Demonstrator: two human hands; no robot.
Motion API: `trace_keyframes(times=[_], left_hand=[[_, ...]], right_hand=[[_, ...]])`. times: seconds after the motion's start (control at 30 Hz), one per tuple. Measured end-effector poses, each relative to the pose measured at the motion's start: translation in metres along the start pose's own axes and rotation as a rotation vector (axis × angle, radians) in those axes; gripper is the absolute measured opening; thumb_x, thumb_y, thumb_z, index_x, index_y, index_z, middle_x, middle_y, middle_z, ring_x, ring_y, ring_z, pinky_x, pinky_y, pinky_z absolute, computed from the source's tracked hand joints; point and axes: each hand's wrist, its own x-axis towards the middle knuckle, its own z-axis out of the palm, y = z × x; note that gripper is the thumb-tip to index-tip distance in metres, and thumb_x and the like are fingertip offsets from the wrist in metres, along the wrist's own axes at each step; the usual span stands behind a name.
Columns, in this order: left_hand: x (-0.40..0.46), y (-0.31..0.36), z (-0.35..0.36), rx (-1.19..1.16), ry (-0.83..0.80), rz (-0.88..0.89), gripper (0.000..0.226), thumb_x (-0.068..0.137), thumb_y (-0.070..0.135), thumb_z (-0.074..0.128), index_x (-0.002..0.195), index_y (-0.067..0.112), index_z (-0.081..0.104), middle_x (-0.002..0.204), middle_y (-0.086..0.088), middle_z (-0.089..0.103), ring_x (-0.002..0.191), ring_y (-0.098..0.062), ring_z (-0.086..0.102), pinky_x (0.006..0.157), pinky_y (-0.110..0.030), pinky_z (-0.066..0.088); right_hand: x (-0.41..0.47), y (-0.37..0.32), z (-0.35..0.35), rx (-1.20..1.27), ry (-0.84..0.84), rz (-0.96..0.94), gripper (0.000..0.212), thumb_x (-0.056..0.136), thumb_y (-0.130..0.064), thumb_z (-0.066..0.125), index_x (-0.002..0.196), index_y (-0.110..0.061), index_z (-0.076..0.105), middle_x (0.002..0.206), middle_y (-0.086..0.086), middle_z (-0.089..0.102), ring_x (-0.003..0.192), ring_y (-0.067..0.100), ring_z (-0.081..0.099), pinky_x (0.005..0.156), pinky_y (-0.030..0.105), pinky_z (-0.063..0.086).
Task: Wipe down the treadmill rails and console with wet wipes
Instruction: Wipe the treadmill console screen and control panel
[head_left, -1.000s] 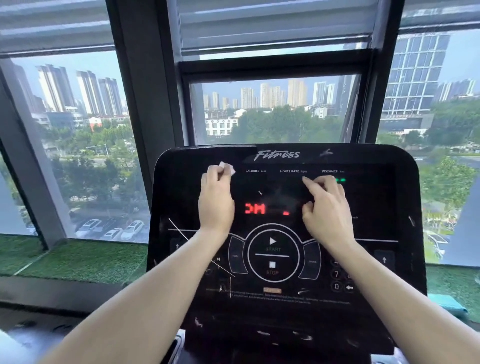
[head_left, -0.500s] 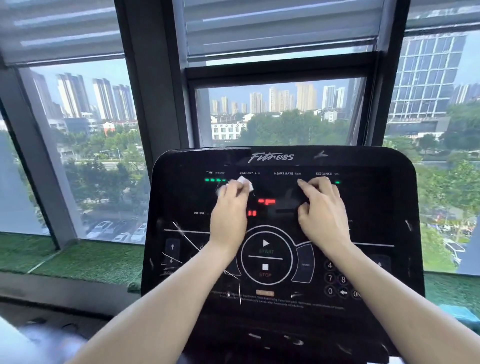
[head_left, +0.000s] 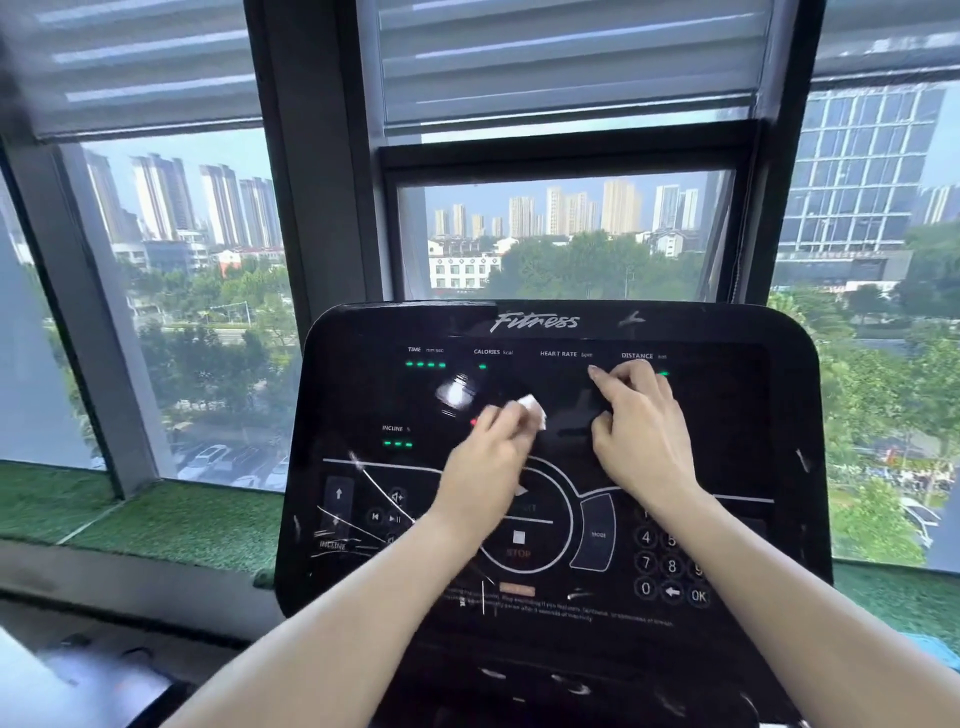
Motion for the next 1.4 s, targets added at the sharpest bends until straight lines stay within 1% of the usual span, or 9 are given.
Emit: trace_keyframes(times=[0.07, 0.13, 0.3, 0.47, 0.67, 0.77, 0.97, 1.23, 1.4], left_hand=[[-0.006, -0.008, 0.000, 0.092, -0.039, 0.135, 0.074, 0.051, -0.003, 0.074, 0.122, 0.010, 0.058, 0.109, 0.002, 0.049, 0.092, -0.016, 0.043, 0.038, -0.022, 0.045], [0.002, -0.024, -0.003, 0.107, 0.036, 0.087, 0.062, 0.065, -0.007, 0.064, 0.124, 0.010, 0.058, 0.114, 0.002, 0.048, 0.095, -0.018, 0.044, 0.040, -0.026, 0.050], [0.028, -0.040, -0.009, -0.084, 0.277, -0.493, 0.058, 0.085, -0.014, 0.040, 0.137, 0.011, 0.046, 0.130, -0.002, 0.043, 0.115, -0.021, 0.037, 0.071, -0.030, 0.045], [0.053, -0.028, 0.000, -0.249, 0.478, -0.749, 0.059, 0.082, -0.018, 0.040, 0.132, 0.010, 0.052, 0.126, -0.004, 0.043, 0.117, -0.019, 0.040, 0.082, -0.022, 0.038], [0.080, 0.004, 0.001, -0.254, 0.329, -0.378, 0.064, 0.077, -0.020, 0.038, 0.126, 0.016, 0.057, 0.118, 0.003, 0.046, 0.101, -0.004, 0.031, 0.081, -0.014, 0.029], [0.079, 0.000, -0.005, -0.210, 0.238, -0.220, 0.061, 0.080, -0.020, 0.040, 0.128, 0.015, 0.055, 0.121, 0.002, 0.046, 0.108, -0.011, 0.036, 0.079, -0.016, 0.032], [0.088, -0.044, -0.024, -0.194, 0.320, -0.503, 0.064, 0.082, -0.019, 0.041, 0.134, 0.016, 0.053, 0.129, 0.003, 0.045, 0.120, -0.008, 0.037, 0.090, -0.011, 0.027], [0.093, 0.015, -0.012, -0.303, 0.091, -0.085, 0.061, 0.079, -0.018, 0.045, 0.132, 0.011, 0.051, 0.131, -0.001, 0.047, 0.122, -0.020, 0.040, 0.091, -0.035, 0.045], [0.087, -0.034, -0.022, -0.284, 0.205, -0.311, 0.059, 0.082, -0.018, 0.042, 0.131, 0.014, 0.053, 0.128, 0.005, 0.047, 0.117, -0.007, 0.035, 0.082, -0.007, 0.023]], right_hand=[[0.000, 0.000, 0.000, -0.012, -0.004, -0.016, 0.055, 0.080, -0.003, 0.054, 0.134, -0.011, 0.053, 0.113, 0.008, 0.050, 0.100, 0.030, 0.045, 0.083, 0.042, 0.043], [0.001, 0.002, -0.002, -0.025, -0.018, -0.035, 0.054, 0.080, -0.003, 0.054, 0.134, -0.011, 0.052, 0.114, 0.008, 0.050, 0.101, 0.030, 0.046, 0.083, 0.042, 0.043], [0.001, 0.007, -0.001, -0.039, -0.012, -0.070, 0.053, 0.078, -0.001, 0.056, 0.131, -0.010, 0.055, 0.111, 0.008, 0.052, 0.098, 0.031, 0.049, 0.079, 0.041, 0.044], [0.003, 0.011, 0.000, -0.033, 0.010, -0.097, 0.052, 0.077, 0.000, 0.057, 0.129, -0.010, 0.058, 0.109, 0.008, 0.054, 0.096, 0.031, 0.051, 0.077, 0.041, 0.046], [0.006, 0.013, 0.002, -0.024, 0.030, -0.099, 0.054, 0.073, 0.003, 0.060, 0.125, -0.010, 0.060, 0.102, 0.009, 0.055, 0.090, 0.034, 0.053, 0.072, 0.043, 0.048], [0.010, 0.010, 0.002, -0.038, 0.031, -0.081, 0.056, 0.076, 0.001, 0.058, 0.130, -0.011, 0.057, 0.102, 0.009, 0.054, 0.093, 0.033, 0.051, 0.074, 0.042, 0.046], [0.012, 0.006, 0.002, -0.023, 0.023, -0.039, 0.054, 0.080, 0.002, 0.054, 0.132, -0.013, 0.055, 0.104, 0.007, 0.054, 0.098, 0.031, 0.050, 0.078, 0.042, 0.044], [0.016, 0.005, -0.005, -0.039, -0.030, -0.001, 0.055, 0.083, -0.002, 0.051, 0.136, -0.015, 0.051, 0.105, 0.007, 0.054, 0.100, 0.029, 0.049, 0.083, 0.044, 0.045], [0.016, 0.000, -0.007, -0.046, -0.049, 0.047, 0.055, 0.086, -0.003, 0.047, 0.139, -0.017, 0.047, 0.109, 0.005, 0.054, 0.103, 0.027, 0.047, 0.085, 0.042, 0.045]])
